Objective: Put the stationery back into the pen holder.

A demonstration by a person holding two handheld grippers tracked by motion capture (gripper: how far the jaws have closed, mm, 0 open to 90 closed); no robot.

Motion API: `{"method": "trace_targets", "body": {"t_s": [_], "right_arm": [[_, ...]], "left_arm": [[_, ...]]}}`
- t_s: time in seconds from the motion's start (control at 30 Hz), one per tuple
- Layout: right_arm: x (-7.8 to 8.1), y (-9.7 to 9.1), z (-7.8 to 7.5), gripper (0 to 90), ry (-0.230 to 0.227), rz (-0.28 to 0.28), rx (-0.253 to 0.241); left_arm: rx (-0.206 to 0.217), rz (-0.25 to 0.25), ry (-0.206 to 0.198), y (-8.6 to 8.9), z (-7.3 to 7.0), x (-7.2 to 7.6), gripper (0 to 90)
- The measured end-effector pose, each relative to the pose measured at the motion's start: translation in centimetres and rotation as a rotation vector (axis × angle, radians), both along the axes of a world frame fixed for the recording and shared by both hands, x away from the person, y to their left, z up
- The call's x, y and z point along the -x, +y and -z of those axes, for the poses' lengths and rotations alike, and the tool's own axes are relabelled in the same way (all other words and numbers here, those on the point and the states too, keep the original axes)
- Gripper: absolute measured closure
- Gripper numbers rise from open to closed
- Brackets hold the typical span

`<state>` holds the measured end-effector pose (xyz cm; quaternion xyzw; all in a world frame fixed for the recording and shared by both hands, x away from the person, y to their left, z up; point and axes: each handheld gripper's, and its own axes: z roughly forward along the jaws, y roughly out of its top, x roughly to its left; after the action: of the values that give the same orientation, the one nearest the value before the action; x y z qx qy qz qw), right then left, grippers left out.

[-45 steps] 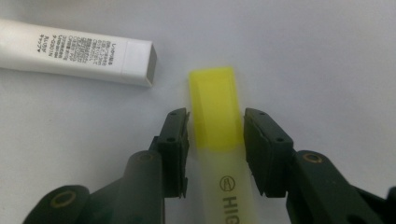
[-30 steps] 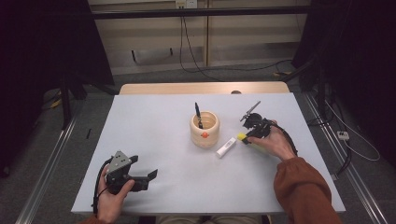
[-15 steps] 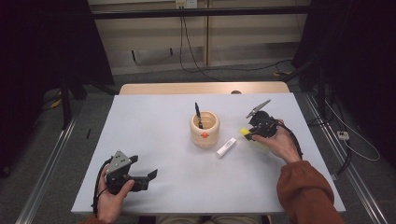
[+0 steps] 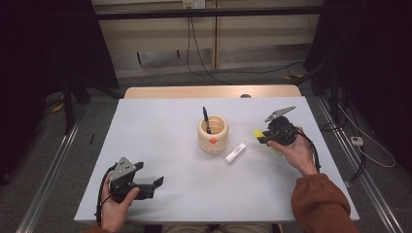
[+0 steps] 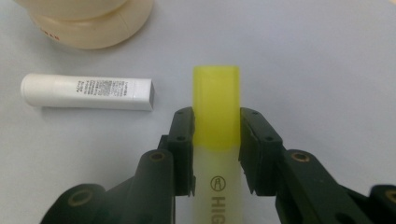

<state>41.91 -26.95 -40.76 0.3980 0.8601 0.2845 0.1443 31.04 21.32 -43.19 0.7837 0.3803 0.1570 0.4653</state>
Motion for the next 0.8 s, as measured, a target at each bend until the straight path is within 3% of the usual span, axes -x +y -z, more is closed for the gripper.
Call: {"method": "trace_targets", "body": {"t_s": [0.33, 0.6, 0.8], "right_arm": [[0.8, -0.1, -0.3, 67.0, -0.061, 0.002, -0.057], [1.4, -0.8, -0.9, 67.0, -0.1, 0.038, -0.142], [1.7, -0.5, -1.2, 67.0, -0.138, 0.025, -0.205]], "left_arm": [[0.0, 0.001, -0.001, 0.0, -0.1, 0.0, 7.4], [0.003, -0.001, -0.001, 0.0, -0.1, 0.1, 7.4], [0.002, -0.002, -0.001, 0.0, -0.1, 0.1, 7.4]]}}
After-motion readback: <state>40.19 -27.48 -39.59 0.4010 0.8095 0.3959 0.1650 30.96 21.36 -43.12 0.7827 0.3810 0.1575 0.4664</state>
